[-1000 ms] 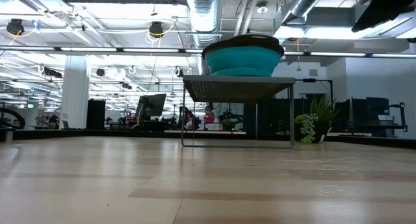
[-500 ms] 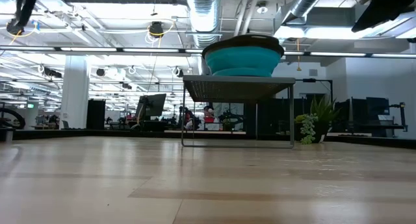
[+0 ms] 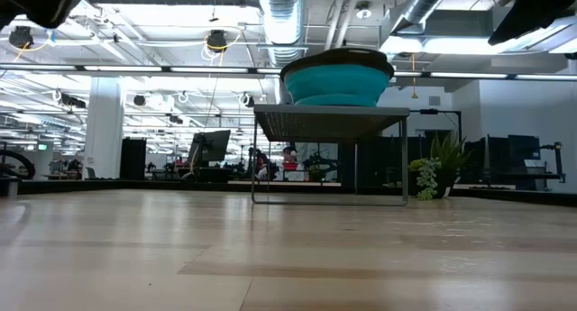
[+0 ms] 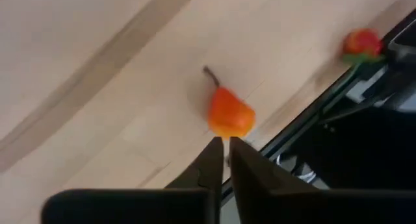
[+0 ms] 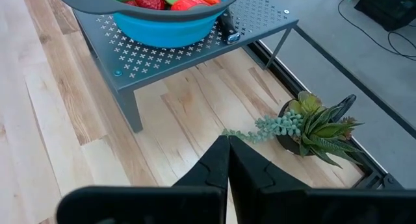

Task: Pick & Place Fruit
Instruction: Put the peach into the strainer bowl

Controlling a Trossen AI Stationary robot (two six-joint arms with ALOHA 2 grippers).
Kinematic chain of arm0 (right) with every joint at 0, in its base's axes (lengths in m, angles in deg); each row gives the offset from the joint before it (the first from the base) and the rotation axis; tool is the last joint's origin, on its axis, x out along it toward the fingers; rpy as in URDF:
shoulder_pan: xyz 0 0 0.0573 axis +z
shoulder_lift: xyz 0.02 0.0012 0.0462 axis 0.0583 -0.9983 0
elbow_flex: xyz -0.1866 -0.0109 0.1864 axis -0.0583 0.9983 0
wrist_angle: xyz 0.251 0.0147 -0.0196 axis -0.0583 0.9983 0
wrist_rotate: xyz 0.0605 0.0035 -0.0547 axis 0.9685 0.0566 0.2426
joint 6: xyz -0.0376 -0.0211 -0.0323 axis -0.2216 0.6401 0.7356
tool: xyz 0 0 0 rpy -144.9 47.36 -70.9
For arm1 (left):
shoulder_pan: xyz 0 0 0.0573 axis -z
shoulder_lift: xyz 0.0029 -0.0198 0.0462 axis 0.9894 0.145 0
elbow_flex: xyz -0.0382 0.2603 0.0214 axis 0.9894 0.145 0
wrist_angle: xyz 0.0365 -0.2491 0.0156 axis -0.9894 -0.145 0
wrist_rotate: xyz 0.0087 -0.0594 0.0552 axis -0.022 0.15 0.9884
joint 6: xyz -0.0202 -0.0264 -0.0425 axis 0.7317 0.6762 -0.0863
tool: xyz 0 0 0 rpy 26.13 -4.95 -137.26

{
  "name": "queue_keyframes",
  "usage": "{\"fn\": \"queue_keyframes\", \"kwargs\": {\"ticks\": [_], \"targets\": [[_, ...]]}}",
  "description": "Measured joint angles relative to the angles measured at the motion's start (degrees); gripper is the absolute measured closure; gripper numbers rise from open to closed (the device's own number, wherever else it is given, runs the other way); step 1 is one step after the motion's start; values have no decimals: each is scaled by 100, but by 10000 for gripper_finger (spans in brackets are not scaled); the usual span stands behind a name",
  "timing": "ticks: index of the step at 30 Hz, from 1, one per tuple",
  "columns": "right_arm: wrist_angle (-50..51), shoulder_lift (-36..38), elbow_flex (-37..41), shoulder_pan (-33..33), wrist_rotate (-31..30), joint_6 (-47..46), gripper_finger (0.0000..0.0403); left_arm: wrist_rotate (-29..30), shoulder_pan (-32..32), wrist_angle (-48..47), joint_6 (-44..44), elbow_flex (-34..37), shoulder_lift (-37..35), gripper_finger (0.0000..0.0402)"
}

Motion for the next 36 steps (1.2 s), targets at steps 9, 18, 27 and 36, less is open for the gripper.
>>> {"fn": "queue_keyframes", "kwargs": {"ticks": [9,18,27,36], "targets": [[0,2,0,-2,0,0,403,-262,-2,220,-197,148,0,246],[39,0,0,-2,0,0,403,104,-2,281,-669,148,0,112],[51,0,0,0,-4,46,403,328,-2,1073,-1249,502,35,118],[133,2,0,-1,-16,46,403,127,-2,1786,-1261,1111,39,128]]}}
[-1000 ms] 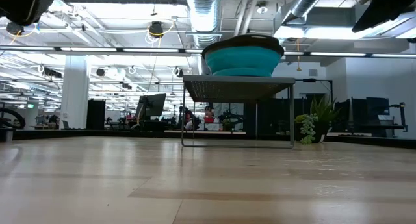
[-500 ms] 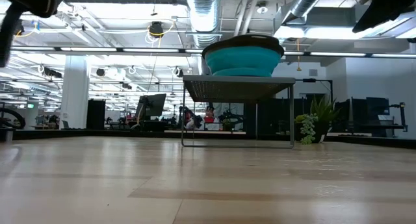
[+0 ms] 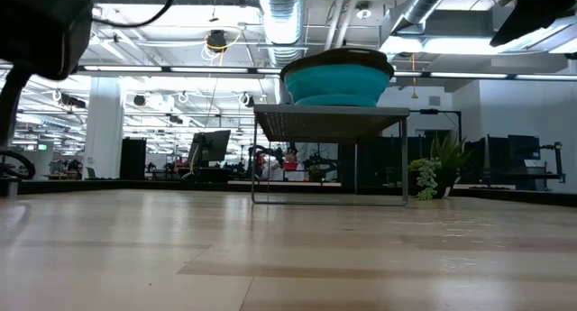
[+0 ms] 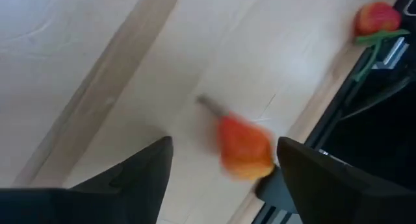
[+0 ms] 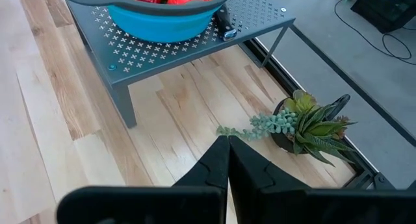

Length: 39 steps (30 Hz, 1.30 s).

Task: Pick & Place Fruit
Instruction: Put the peach into the strainer bowl

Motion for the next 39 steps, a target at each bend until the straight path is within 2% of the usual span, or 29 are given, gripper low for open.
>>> {"fn": "queue_keyframes", "kwargs": {"ticks": [12,22,33,39], "targets": [[-7,-1,0,1,0,0,403,-2,0,159,-2,257,-28,141],[-7,-1,0,1,0,0,403,-205,-8,-48,3,264,-15,193],[-7,0,0,0,0,1,403,-366,-15,-135,348,279,-9,274],[-7,-2,0,1,0,2,403,-429,-11,-93,350,281,-2,277]]}}
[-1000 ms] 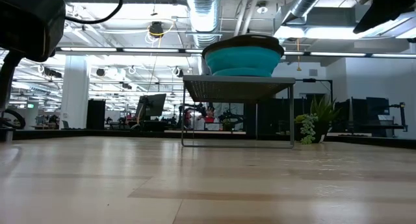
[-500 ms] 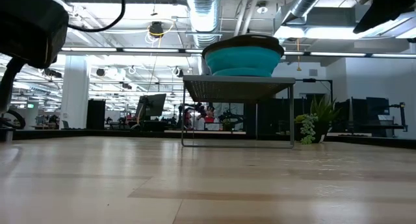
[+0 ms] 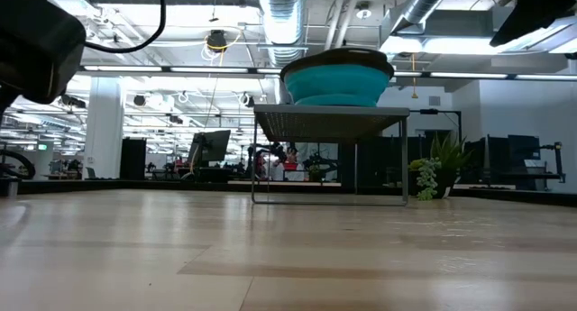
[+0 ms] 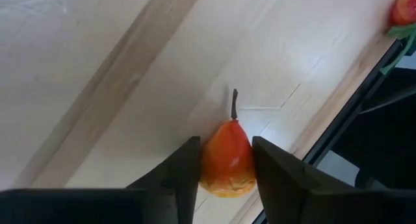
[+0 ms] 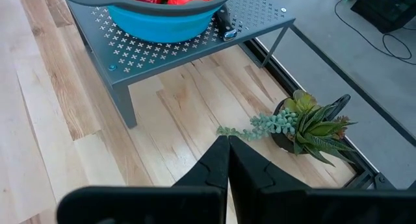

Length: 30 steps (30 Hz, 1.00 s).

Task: Pick & Place Fruit
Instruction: Put the peach into the strainer bowl

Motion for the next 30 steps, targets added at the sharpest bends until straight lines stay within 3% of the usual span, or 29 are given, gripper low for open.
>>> {"fn": "queue_keyframes", "kwargs": {"ticks": [30], "targets": [[170,1,0,-1,0,13,403,46,2,132,-2,0,0,276]]}}
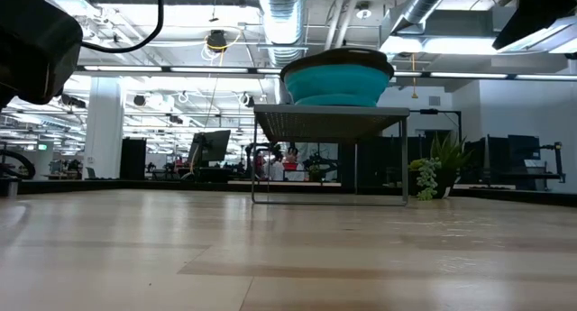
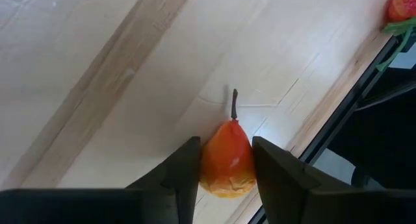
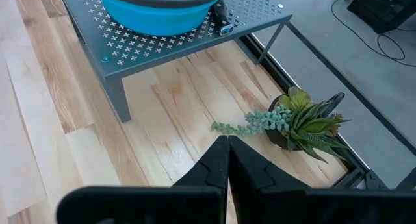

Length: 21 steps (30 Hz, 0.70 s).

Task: Pick & Place Fruit
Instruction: Put the peach into the strainer bowl

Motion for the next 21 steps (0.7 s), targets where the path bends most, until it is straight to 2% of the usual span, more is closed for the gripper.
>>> {"fn": "queue_keyframes", "kwargs": {"ticks": [21], "targets": [[35,0,0,1,14,0,403,-44,-148,49,2,0,2,276]]}}
